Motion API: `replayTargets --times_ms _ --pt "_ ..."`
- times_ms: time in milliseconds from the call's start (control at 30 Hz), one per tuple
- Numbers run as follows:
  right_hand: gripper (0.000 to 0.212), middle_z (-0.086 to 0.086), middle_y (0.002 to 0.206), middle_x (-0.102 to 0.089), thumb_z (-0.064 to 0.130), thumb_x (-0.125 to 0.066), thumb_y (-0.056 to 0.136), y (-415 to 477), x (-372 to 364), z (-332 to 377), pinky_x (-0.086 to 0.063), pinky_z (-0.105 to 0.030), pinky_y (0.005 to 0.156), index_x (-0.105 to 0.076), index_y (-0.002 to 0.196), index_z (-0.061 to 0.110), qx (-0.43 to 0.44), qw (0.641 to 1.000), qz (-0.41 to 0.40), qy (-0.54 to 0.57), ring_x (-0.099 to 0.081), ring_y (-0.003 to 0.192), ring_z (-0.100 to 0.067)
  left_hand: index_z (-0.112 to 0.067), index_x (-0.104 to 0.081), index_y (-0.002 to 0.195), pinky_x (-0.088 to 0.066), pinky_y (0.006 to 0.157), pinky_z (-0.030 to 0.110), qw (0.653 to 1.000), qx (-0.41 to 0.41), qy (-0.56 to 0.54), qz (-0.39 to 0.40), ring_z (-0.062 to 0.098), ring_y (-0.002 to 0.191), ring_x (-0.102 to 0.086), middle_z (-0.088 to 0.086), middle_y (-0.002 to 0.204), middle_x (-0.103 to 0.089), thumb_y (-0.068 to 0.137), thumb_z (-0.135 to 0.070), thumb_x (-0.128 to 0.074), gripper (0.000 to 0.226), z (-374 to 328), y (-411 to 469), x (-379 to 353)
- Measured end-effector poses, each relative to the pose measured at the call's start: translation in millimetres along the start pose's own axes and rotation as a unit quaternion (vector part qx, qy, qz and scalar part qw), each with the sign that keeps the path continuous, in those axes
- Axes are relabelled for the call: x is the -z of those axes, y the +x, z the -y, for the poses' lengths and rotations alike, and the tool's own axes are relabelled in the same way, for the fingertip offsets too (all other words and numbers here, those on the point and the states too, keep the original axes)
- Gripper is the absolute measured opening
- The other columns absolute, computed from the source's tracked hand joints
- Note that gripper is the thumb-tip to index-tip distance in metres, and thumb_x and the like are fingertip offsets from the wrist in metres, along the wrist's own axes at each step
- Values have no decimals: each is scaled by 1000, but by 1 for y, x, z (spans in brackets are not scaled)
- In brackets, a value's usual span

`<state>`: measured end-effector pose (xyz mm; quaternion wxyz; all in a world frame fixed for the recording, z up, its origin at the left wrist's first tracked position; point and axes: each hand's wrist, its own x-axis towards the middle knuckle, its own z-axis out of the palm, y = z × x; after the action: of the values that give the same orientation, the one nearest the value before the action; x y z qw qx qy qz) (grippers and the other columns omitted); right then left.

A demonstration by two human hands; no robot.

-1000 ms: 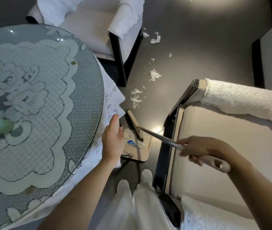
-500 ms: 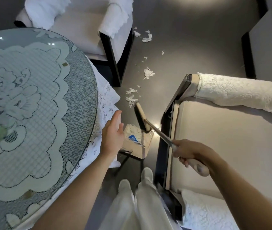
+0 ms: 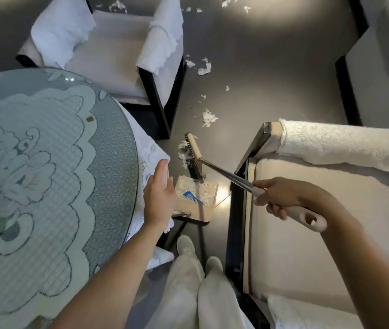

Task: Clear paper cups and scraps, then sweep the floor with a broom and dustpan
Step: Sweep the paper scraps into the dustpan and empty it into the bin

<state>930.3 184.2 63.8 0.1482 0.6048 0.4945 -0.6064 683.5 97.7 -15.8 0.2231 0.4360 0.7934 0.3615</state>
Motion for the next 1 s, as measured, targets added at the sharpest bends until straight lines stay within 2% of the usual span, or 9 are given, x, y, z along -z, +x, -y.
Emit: replayTargets --times_ms 167,333,467,567,633,767,833,900,1000 --pt "61 2 39 -49 6 -55 94 17 24 49 -38 -17 35 -30 148 20 26 999 -37 17 -41 31 -6 -23 -49 131 -28 77 15 1000 -16 -6 -14 25 110 -53 11 118 -62 96 -2 -49 41 -9 46 -2" --pt "60 -4 53 -53 10 -60 92 49 45 85 -42 -22 40 -36 146 21 46 996 -79 2 -45 36 -10 -31 -43 124 -33 70 26 1000 -2 10 -27 25 88 -55 10 100 -60 96 -4 -49 39 -14 76 -9" --pt "53 -6 57 -54 10 -61 91 88 66 107 -41 -17 36 -42 140 21 52 995 -83 -7 -44 30 -8 -30 -42 120 -30 66 23 999 -7 18 -37 1 80 -36 5 98 -59 94 1 -49 42 -18 97 -22" --pt "47 -6 61 -57 13 -61 92 122 87 125 -42 -17 38 -46 136 20 60 993 -84 -48 -46 33 -8 -27 -43 124 -30 70 23 999 27 28 -25 3 82 -37 2 97 -56 95 -2 -48 39 -18 111 -32" --pt "45 -4 60 -58 15 -61 92 148 102 136 -40 -16 37 -47 135 20 61 991 -81 -83 -48 33 -7 -26 -45 130 -27 70 16 998 53 30 -26 6 88 -41 -4 102 -54 96 -5 -47 40 -23 123 -37" --pt "53 -5 70 -60 14 -62 90 191 123 152 -41 -18 39 -44 140 21 48 986 -47 -149 -55 44 -9 -25 -49 130 -29 70 2 996 76 32 -35 12 91 -48 0 100 -57 94 -8 -50 40 -35 147 -46" --pt "62 -5 71 -59 9 -62 89 202 126 151 -42 -19 40 -38 144 23 38 985 -15 -168 -52 48 -11 -23 -52 130 -29 72 7 995 84 35 -51 17 95 -55 5 102 -62 93 -6 -53 40 -35 155 -43" --pt "67 -8 66 -58 2 -58 89 210 128 147 -40 -19 37 -32 147 25 24 984 28 -177 -48 41 -11 -22 -56 128 -32 77 14 993 87 34 -66 23 102 -59 9 107 -65 92 -3 -55 40 -33 166 -40" --pt "62 -12 76 -52 0 -44 93 208 129 135 -39 -21 37 -30 146 30 -14 984 84 -154 -42 41 -11 -20 -59 125 -33 79 8 994 65 39 -74 25 101 -61 3 107 -66 91 1 -56 40 -33 182 -35"
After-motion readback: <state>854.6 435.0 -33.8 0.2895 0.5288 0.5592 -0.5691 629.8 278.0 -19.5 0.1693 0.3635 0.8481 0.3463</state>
